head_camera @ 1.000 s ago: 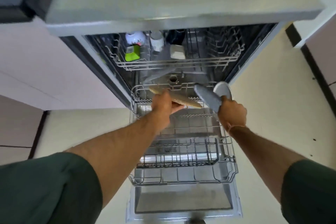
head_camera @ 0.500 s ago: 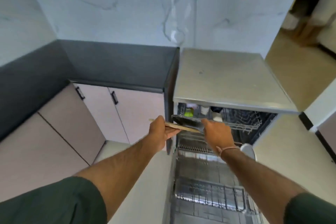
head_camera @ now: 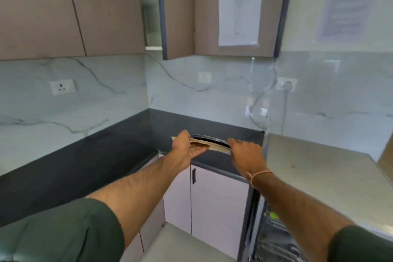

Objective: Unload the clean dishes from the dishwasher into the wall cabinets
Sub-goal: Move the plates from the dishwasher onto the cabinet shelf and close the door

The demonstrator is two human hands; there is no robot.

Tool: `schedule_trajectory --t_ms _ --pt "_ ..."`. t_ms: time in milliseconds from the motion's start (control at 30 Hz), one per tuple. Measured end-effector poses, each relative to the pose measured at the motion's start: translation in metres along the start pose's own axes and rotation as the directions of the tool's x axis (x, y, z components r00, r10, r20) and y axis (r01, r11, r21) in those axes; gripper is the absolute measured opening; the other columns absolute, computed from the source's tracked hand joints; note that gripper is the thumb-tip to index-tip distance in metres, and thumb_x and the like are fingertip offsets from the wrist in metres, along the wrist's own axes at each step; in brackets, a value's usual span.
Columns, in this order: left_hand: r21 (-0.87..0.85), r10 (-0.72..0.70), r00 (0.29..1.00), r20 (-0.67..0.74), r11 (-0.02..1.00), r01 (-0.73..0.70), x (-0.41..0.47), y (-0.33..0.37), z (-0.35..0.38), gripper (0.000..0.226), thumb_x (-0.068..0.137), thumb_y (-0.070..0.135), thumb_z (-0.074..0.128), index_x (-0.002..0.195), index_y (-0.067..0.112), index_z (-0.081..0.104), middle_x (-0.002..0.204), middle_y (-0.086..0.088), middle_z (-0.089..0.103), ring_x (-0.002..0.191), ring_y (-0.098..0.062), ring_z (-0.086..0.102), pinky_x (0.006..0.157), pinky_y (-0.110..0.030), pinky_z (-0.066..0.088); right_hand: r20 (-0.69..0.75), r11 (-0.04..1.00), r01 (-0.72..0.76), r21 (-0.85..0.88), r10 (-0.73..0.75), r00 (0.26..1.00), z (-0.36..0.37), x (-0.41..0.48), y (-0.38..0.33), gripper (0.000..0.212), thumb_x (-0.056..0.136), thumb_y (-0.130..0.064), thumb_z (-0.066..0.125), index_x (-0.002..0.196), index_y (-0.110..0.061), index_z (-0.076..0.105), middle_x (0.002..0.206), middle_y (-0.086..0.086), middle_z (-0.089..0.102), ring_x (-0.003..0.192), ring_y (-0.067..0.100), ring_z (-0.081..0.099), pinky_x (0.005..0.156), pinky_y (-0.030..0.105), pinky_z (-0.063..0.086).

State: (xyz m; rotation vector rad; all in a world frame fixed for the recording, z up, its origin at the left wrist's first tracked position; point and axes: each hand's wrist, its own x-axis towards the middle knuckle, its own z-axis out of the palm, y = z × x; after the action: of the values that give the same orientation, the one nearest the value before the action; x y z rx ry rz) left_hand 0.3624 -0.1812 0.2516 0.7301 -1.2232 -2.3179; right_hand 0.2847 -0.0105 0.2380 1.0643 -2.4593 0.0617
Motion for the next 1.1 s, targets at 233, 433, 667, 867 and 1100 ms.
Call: schedule_trajectory --t_ms 233,433,667,867,1100 --pt "0.029 0.181 0.980 -0.081 0.983 -0.179 0.056 0.118 -0.041 0.026 0.094 0.012 0.037 0.106 -0.003 0.055 0.100 -0.030 0.069 0.087 -0.042 0.072 0.082 -0.048 0.060 -0.126 0.993 0.115 0.032 -0.110 0.986 -0.016 0.128 -0.067 0.030 0.097 -0.016 0.043 0.126 -0.018 0.049 0.103 0.005 0.068 0.089 0.030 0.066 0.065 0.034 0.038" --pt "0.067 0.277 0.946 -0.169 0.961 -0.269 0.121 0.221 -0.071 0.029 0.092 0.013 0.036 0.111 -0.004 0.052 0.100 -0.029 0.069 0.085 -0.042 0.072 0.072 -0.043 0.062 -0.235 0.965 0.239 0.109 -0.209 0.949 -0.012 0.250 -0.128 0.030 0.100 -0.019 0.042 0.129 -0.016 0.050 0.107 0.007 0.069 0.092 0.030 0.067 0.074 0.034 0.049" --pt "0.108 0.391 0.900 -0.195 0.920 -0.376 0.192 0.326 -0.093 0.027 0.093 0.011 0.034 0.107 -0.005 0.051 0.097 -0.030 0.069 0.080 -0.041 0.073 0.064 -0.039 0.062 -0.355 0.935 0.277 0.221 -0.188 0.916 -0.009 0.384 -0.183 0.030 0.100 -0.023 0.049 0.130 -0.017 0.050 0.111 0.007 0.068 0.092 0.027 0.067 0.075 0.034 0.053" --pt "0.089 0.444 0.885 -0.139 0.896 -0.436 0.261 0.384 -0.087 0.026 0.095 0.011 0.033 0.106 -0.005 0.051 0.102 -0.030 0.068 0.085 -0.041 0.072 0.059 -0.037 0.061 -0.414 0.931 0.157 0.329 -0.007 0.910 -0.004 0.469 -0.210 0.030 0.097 -0.013 0.051 0.126 -0.012 0.055 0.113 0.010 0.066 0.099 0.029 0.064 0.077 0.036 0.053" --pt "0.049 0.491 0.871 -0.014 0.870 -0.490 0.351 0.449 -0.073 0.024 0.094 0.010 0.031 0.091 -0.003 0.052 0.087 -0.022 0.067 0.077 -0.037 0.070 0.065 -0.038 0.062 -0.517 0.938 0.024 0.346 0.170 0.839 -0.002 0.577 -0.241 0.033 0.086 0.001 0.053 0.116 -0.009 0.061 0.105 0.015 0.066 0.097 0.037 0.060 0.078 0.051 0.055"
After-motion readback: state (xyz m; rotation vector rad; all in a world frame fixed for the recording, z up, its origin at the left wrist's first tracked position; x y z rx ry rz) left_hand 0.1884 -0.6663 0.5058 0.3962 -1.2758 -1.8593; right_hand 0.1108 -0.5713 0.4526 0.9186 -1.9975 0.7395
